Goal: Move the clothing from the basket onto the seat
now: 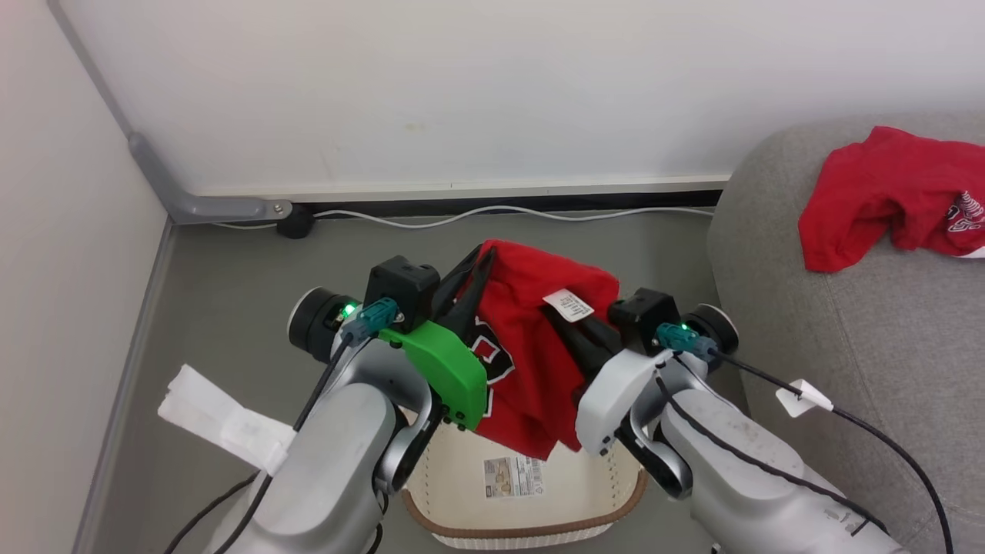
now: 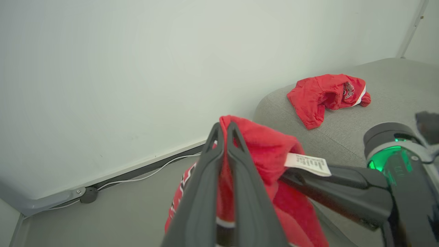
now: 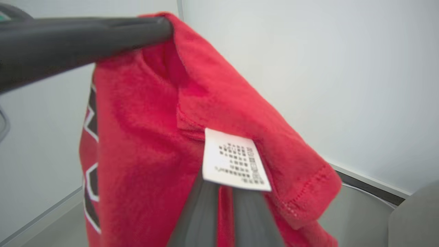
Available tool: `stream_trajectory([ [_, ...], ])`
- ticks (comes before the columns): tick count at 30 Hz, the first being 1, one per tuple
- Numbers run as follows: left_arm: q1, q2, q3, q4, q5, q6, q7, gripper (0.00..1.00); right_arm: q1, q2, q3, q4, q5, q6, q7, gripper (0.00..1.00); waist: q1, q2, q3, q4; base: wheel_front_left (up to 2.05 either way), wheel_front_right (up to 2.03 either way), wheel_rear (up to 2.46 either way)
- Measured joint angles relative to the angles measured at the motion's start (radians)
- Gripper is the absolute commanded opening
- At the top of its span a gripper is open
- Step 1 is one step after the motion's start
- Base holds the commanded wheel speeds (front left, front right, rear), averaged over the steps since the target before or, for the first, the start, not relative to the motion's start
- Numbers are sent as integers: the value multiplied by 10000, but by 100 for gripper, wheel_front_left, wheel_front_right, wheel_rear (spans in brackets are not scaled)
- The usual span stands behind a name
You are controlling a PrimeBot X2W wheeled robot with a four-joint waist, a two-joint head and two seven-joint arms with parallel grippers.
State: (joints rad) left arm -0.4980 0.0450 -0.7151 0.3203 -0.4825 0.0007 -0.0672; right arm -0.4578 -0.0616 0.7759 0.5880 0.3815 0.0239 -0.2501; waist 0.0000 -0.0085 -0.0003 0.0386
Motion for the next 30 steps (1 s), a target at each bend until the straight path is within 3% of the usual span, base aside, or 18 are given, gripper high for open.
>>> stream_trajectory([
  [13,556,313,245,-251,-44,184,-639,100,-758,-138,-1058,-389,-19,-445,-2,0,0,0,102,-875,0,0,0],
  [20,803,391,184,-389,-44,182,-859,100,-1074,-709,-1605,-907,-134,-708,-15,0,0,0,145,-1594,0,0,0],
  [30,1054,464,-31,-644,-40,157,-1011,100,-1251,-1352,-2054,-1406,-236,-788,-15,0,0,0,173,-2835,0,0,0],
])
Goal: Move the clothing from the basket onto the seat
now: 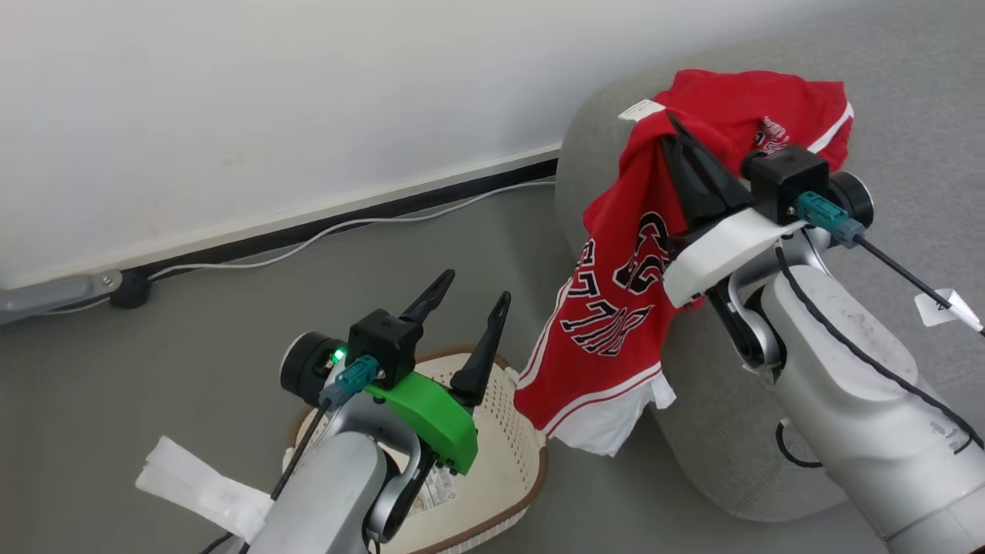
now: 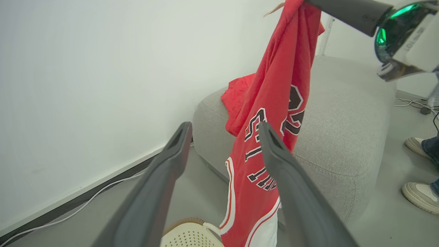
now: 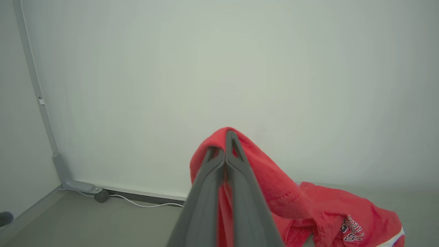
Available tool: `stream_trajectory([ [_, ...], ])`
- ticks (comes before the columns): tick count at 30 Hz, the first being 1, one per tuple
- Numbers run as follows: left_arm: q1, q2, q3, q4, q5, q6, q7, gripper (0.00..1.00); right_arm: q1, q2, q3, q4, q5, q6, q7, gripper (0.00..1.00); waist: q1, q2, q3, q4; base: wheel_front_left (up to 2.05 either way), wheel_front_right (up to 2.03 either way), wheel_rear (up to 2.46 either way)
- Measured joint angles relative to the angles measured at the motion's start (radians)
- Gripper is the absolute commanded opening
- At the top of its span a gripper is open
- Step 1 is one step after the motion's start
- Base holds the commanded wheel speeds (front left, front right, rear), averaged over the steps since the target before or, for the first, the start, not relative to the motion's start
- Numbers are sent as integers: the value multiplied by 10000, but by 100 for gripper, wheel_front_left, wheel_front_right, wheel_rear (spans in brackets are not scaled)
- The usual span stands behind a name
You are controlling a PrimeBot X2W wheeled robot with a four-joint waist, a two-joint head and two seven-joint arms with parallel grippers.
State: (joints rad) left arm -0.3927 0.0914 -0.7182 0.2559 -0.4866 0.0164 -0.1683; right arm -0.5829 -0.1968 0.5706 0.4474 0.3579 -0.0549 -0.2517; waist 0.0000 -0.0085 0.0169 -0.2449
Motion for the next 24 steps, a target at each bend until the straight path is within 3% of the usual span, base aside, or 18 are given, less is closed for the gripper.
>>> stream_trajectory([
  [12,142,-25,-194,-362,165,29,0,100,-310,-663,-345,-522,-69,23,-2,0,0,0,257,-1579,0,0,0],
  [24,-37,-56,-382,-640,301,29,184,100,-931,-1174,-976,-757,132,50,25,0,0,0,1196,-1712,0,0,0],
])
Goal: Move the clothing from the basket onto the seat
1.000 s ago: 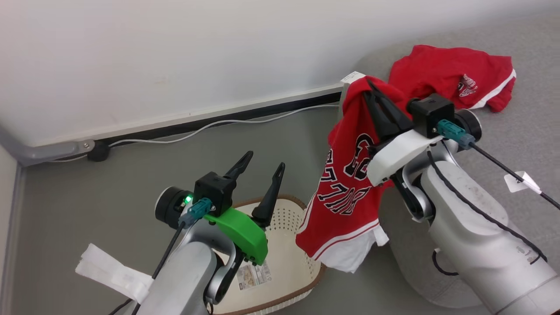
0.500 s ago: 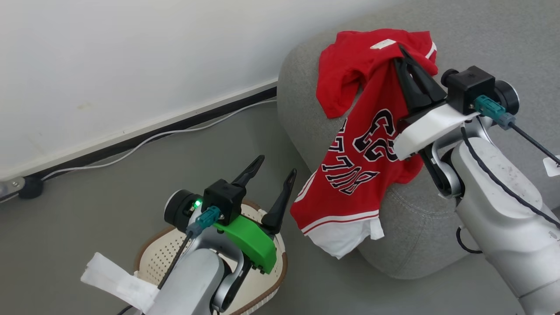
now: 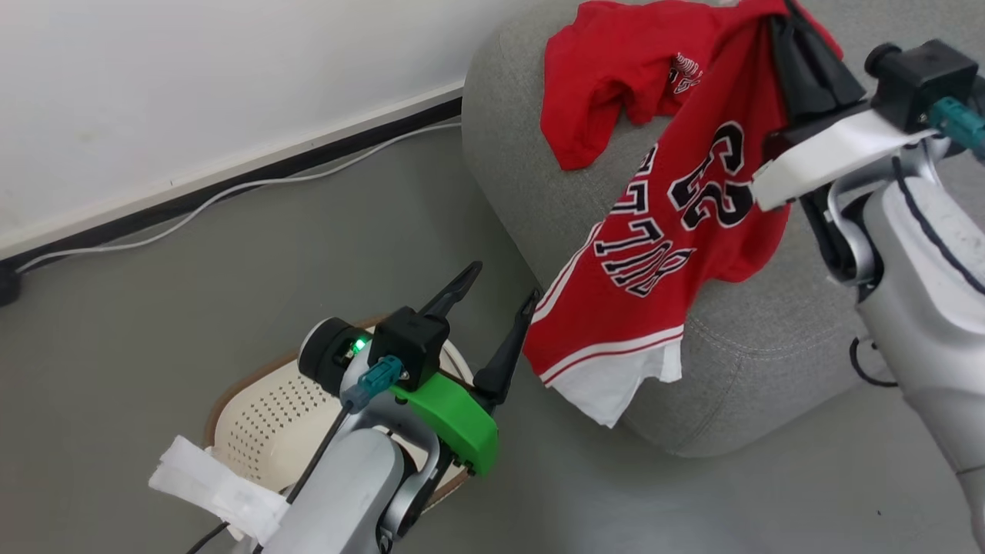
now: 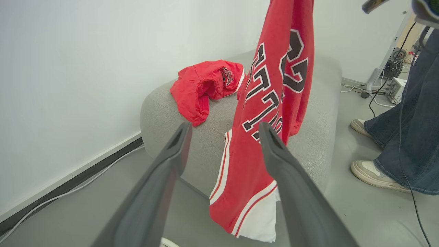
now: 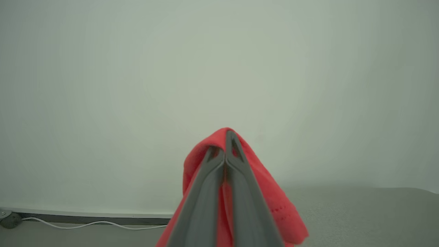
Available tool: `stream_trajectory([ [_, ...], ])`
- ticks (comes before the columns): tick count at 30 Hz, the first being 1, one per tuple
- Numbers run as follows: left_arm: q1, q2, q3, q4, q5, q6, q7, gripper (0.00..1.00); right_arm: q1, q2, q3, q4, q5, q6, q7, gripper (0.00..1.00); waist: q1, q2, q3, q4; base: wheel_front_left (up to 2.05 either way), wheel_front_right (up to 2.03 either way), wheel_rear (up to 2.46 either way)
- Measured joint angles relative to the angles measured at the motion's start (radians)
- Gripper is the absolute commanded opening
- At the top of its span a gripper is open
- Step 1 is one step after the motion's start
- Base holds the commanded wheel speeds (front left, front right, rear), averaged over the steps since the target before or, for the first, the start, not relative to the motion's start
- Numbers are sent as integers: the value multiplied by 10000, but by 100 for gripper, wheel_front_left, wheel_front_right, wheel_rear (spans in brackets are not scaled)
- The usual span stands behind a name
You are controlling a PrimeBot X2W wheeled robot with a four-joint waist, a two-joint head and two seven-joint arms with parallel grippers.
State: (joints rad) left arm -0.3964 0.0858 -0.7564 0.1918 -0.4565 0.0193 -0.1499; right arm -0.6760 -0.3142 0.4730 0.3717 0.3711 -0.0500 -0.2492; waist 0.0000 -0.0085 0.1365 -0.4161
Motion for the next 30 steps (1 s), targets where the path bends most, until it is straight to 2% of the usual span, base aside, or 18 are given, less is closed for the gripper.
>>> stream_trajectory([
  [9,-408,119,69,-437,366,134,176,100,-2485,-698,-982,-188,163,94,677,0,0,0,782,540,0,0,0],
  [14,-708,201,56,-744,497,134,261,100,-4148,-1517,-1714,-297,138,82,1189,0,0,0,1225,1016,0,0,0],
  [19,-953,236,84,-1066,564,134,272,100,-5519,-2560,-2522,-132,184,-81,1841,0,0,0,1661,1594,0,0,0],
  [24,-1154,443,146,-1436,652,134,364,100,-6414,-3400,-2840,311,73,-148,2619,0,0,0,2336,2197,0,0,0],
  [30,-1563,568,199,-1791,966,134,435,100,-6858,-3850,-2918,683,-115,-222,2895,0,1,0,3123,2639,0,0,0],
])
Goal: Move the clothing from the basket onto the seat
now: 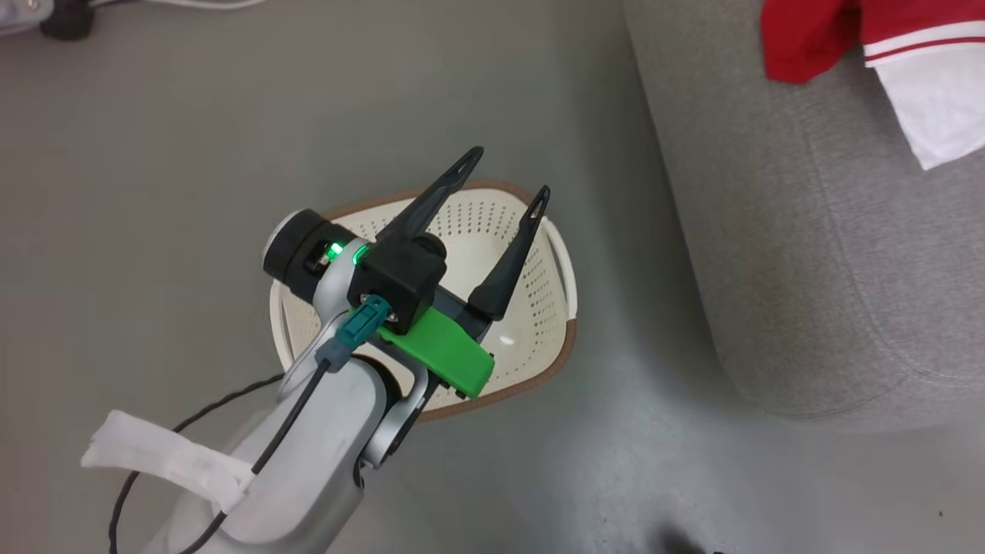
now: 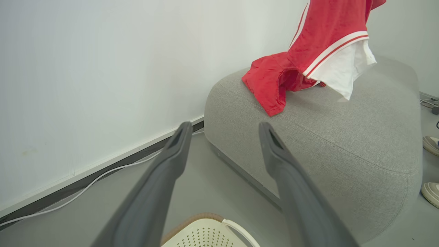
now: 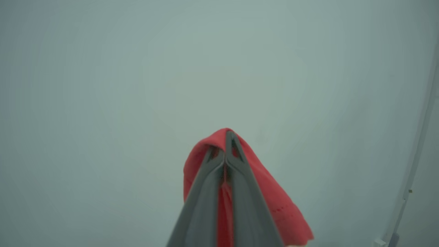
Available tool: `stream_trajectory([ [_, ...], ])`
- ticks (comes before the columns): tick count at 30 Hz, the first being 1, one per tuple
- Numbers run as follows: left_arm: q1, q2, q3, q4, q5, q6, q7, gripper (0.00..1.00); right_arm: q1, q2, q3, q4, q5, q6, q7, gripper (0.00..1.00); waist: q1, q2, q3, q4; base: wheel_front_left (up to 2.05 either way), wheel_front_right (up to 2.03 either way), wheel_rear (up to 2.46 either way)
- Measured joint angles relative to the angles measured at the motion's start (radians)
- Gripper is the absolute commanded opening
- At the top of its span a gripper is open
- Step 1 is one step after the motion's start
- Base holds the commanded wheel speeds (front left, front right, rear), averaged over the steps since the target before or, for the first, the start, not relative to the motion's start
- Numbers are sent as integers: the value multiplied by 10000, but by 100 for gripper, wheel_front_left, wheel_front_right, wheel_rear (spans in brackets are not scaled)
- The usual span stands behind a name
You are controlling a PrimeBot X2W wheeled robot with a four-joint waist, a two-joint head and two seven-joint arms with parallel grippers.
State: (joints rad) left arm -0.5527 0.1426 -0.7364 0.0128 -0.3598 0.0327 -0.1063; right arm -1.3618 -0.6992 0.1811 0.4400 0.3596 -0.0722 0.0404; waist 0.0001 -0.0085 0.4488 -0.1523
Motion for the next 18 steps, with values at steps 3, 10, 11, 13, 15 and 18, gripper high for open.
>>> stream_trajectory([
  [3,-80,35,8,-113,73,0,23,100,-24,-79,-81,117,-8,-10,-15,0,0,0,379,177,0,0,0],
  [10,-176,286,58,-284,150,0,190,100,247,205,-290,744,12,-194,-443,0,0,0,1177,419,0,0,0],
  [11,-176,286,58,-284,150,0,190,100,247,205,-290,744,12,-194,-443,0,0,0,1177,419,0,0,0],
  [13,-183,343,73,-318,205,0,244,100,580,205,-424,1089,29,-267,-546,0,0,0,1368,446,0,0,0],
  [15,-198,382,79,-345,207,0,299,100,1003,255,-495,1402,107,-270,-658,0,0,0,1538,454,0,0,0],
  [18,-212,447,92,-393,215,0,322,100,1741,495,-562,1921,173,-313,-842,0,1,0,1750,433,0,0,0],
])
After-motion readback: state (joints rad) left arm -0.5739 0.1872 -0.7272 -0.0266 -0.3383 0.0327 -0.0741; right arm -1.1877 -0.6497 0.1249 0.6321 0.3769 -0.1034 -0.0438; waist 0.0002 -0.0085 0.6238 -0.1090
